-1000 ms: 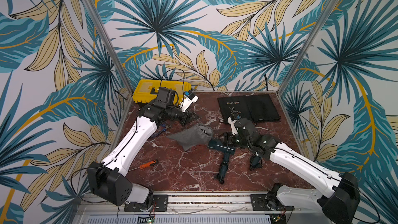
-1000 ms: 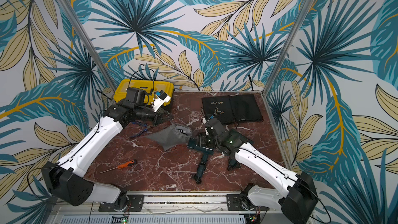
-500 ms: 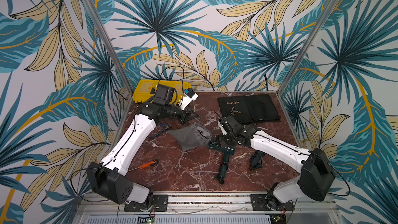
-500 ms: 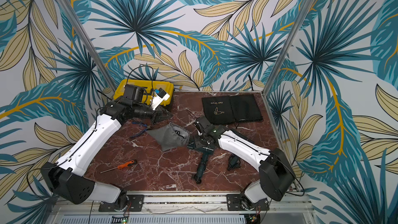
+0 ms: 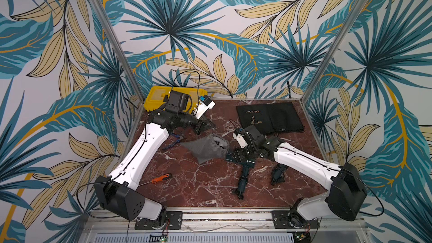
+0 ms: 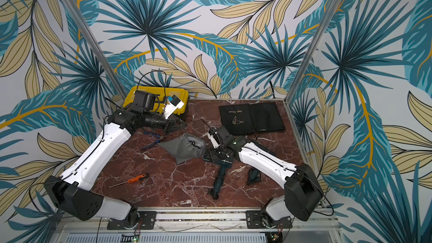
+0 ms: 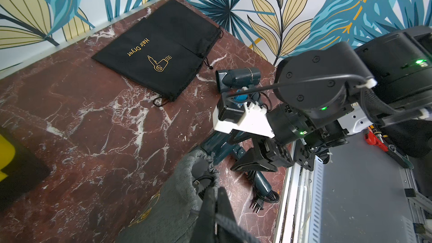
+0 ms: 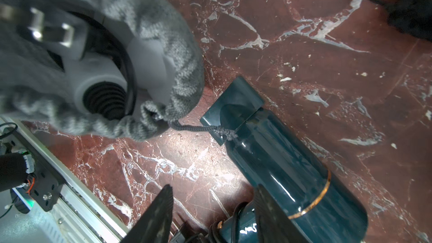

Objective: Pack away hair dryers
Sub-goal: Pull the drawstrings on both sides of the drawstring bag.

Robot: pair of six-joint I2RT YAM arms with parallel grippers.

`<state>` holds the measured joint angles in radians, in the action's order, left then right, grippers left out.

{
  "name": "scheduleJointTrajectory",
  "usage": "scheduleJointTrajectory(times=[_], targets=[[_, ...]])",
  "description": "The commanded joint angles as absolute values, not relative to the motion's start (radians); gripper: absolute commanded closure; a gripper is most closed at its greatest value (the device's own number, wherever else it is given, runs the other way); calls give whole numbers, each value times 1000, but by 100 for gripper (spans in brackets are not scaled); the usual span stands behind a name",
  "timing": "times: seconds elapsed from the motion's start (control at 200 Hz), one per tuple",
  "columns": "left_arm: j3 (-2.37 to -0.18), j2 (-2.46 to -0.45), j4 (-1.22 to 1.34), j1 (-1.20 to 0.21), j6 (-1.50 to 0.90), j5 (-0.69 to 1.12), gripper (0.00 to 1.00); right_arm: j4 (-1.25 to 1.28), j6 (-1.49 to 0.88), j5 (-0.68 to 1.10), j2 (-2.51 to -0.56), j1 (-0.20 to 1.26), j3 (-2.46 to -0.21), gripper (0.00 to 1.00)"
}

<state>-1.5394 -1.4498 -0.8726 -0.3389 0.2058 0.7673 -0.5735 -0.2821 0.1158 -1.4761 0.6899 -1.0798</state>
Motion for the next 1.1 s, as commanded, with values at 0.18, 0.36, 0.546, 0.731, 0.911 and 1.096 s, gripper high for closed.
scheduleJointTrajectory(times=[0.18,0.36,0.546,0.731,0.911,1.096], targets=[[-1605,-1460,-874,-334,224,822,100,-591,-208,129,-1564,704,-1155,43],[-1606,-1462,-874,-334,224,824,100,-596,-192,140,-1592,709,-1175,43],[-1618,-1463,-881,-333,225,825,100,-569,-193,139,-1615,718,-1162,44],[-1635,-1466,-901,-333,231,851,100,-544,-183,121,-1631,720,-1160,49],[-1645,-1468,-922,-334,241,869,100,-528,-170,98,-1621,720,-1166,51],[-1643,-1468,-931,-334,247,868,100,-519,-168,83,-1604,722,-1165,48]])
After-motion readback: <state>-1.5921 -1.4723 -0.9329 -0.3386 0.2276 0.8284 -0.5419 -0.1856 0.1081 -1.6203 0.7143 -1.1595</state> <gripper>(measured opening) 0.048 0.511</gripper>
